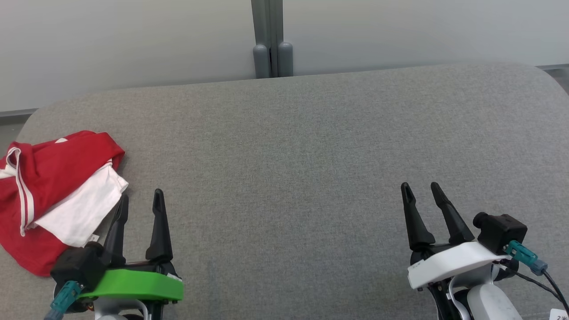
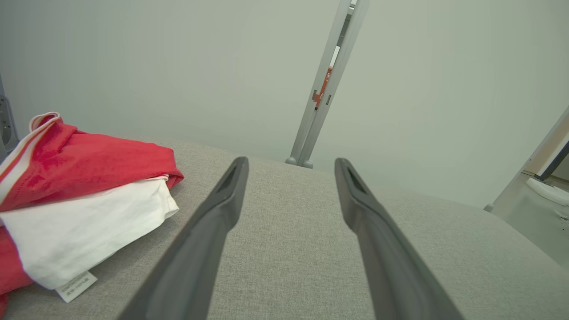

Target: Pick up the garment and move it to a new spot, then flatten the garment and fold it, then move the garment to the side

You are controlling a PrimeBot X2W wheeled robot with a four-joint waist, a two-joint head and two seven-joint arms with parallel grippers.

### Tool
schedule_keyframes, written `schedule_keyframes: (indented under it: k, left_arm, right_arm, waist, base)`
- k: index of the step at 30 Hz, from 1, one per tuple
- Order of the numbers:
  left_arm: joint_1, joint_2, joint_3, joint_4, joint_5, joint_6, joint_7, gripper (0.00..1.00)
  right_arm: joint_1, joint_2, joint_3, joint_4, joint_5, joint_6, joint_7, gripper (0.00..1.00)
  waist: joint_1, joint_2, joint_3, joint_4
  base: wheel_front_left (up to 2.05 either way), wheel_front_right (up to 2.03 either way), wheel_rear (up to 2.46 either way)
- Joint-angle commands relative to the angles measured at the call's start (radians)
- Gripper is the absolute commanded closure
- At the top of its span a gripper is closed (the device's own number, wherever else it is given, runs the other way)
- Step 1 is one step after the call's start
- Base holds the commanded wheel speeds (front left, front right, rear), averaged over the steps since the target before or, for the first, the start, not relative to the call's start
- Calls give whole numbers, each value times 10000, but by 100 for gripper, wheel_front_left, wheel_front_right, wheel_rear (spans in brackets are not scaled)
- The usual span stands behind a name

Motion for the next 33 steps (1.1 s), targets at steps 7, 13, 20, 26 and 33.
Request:
schedule_keyframes:
  k: [7,13,20,26,33]
  left_arm:
    - [79,87,-103,-229,921,59,-241,0]
    - [-72,90,-163,-329,1475,41,-350,0]
    - [-18,92,-142,-311,2044,51,-505,0]
    - [149,95,-205,-314,2475,103,-614,0]
    - [234,97,-215,-279,2797,96,-739,0]
  right_arm:
    - [11,-58,88,-217,-889,30,-239,0]
    - [-88,-60,42,-371,-1450,29,-365,0]
    - [12,-63,46,-417,-2071,30,-525,0]
    - [108,-64,96,-423,-2524,31,-618,0]
    - [197,-67,99,-464,-3078,31,-761,0]
  waist:
    - [0,0,74,2]
    - [0,0,265,63]
    - [0,0,203,57]
    - [0,0,80,46]
    - [0,0,-15,24]
  base:
    - [0,0,0]
    - [0,0,0]
    - [0,0,0]
    - [0,0,0]
    - [0,0,0]
